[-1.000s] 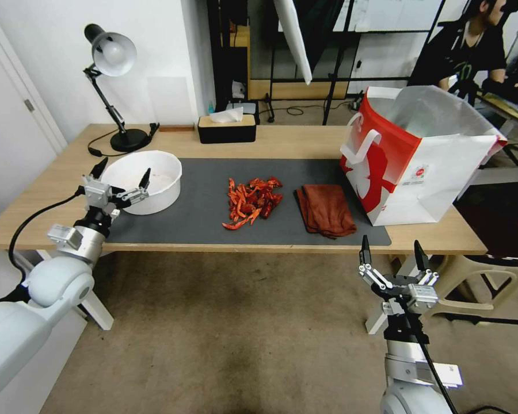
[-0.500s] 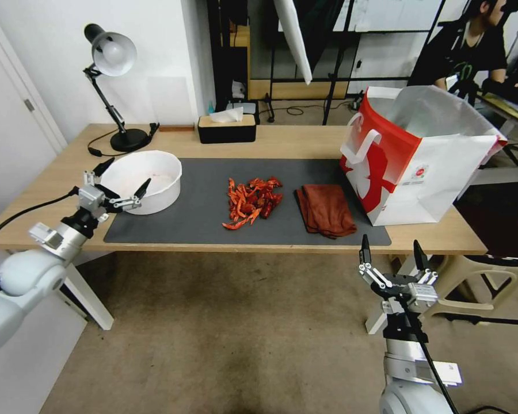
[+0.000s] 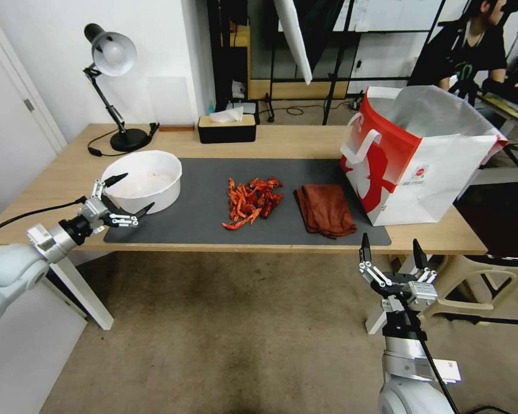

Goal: Sweep shrimp from table into container with towel, then put container into takeout bag.

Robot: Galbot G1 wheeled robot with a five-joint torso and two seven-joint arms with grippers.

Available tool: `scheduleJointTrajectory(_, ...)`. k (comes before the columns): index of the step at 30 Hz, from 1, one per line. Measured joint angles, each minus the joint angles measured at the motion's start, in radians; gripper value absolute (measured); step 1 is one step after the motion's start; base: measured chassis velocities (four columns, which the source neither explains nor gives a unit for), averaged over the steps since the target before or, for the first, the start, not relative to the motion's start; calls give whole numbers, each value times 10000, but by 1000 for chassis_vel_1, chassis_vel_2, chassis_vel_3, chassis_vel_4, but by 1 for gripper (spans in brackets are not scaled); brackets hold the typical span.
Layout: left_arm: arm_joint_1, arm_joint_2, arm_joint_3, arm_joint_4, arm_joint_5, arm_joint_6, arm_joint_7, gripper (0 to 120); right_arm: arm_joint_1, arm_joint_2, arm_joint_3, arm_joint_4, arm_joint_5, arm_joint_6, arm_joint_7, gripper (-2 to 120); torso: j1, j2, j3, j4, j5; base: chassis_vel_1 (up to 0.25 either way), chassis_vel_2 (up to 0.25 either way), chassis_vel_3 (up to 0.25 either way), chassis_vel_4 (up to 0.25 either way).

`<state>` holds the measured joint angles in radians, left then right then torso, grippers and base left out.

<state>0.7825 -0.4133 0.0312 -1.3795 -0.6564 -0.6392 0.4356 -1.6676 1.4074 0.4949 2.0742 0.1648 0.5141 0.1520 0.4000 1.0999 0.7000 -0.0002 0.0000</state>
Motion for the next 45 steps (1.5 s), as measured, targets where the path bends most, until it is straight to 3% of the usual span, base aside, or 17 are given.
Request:
scheduleJointTrajectory(8,-1232,105,716,791,293,-99,957,98,28,51,-5,-24,101,8,0,100,-1,0,1,3,-3,0,0,0,0)
scheduleJointTrajectory(12,-2010,220,1050,1290,547,-217,2083,99,90,123,-72,-36,110,8,-1,100,0,0,0,3,-2,0,0,0,0)
scheduleJointTrajectory(18,-2558,316,1308,1502,767,-261,2900,98,110,208,-143,-17,110,0,-2,100,0,0,1,4,-1,0,0,0,0)
scheduleJointTrajectory(22,-3154,287,1719,1696,888,-260,3374,97,108,266,-175,24,100,-9,-3,100,0,-1,0,5,-2,0,0,0,0)
scheduleJointTrajectory(25,-4097,142,2376,2002,1189,-359,3883,98,83,321,-185,63,97,-14,-3,100,0,0,0,2,0,0,0,0,0)
scheduleJointTrajectory(26,-4097,142,2376,2002,1189,-359,3883,98,83,321,-185,63,97,-14,-3,100,0,0,0,2,0,0,0,0,0)
scheduleJointTrajectory(29,-5059,-35,3068,2318,1562,-468,4525,98,28,337,-178,99,104,-15,-3,100,1,0,0,0,3,0,0,0,0)
scheduleJointTrajectory(30,-5059,-35,3068,2318,1562,-468,4525,98,28,337,-178,99,104,-15,-3,100,1,0,0,0,3,0,0,0,0)
scheduleJointTrajectory(33,-5843,-203,3687,2664,1777,-621,5087,98,15,337,-151,127,151,-21,-1,100,0,0,-1,1,0,0,0,0,0)
scheduleJointTrajectory(36,-6137,-305,3878,2856,1945,-718,5290,97,12,337,-144,155,166,-37,1,100,0,0,-1,3,2,0,0,0,0)
scheduleJointTrajectory(38,-6793,-651,4135,3363,2475,-993,5823,98,20,355,-141,189,180,-76,5,100,0,0,0,3,0,0,0,0,0)
scheduleJointTrajectory(41,-7011,-773,4240,3554,2645,-1082,5990,98,32,366,-144,191,181,-87,7,100,1,0,0,0,2,0,0,0,0)
scheduleJointTrajectory(44,-7699,-1165,4459,4089,3051,-1156,7091,97,70,410,-152,188,181,-100,9,100,0,0,0,2,1,0,0,0,0)
scheduleJointTrajectory(45,-7699,-1165,4459,4089,3051,-1156,7091,97,70,410,-152,188,181,-100,9,100,0,0,0,2,1,0,0,0,0)
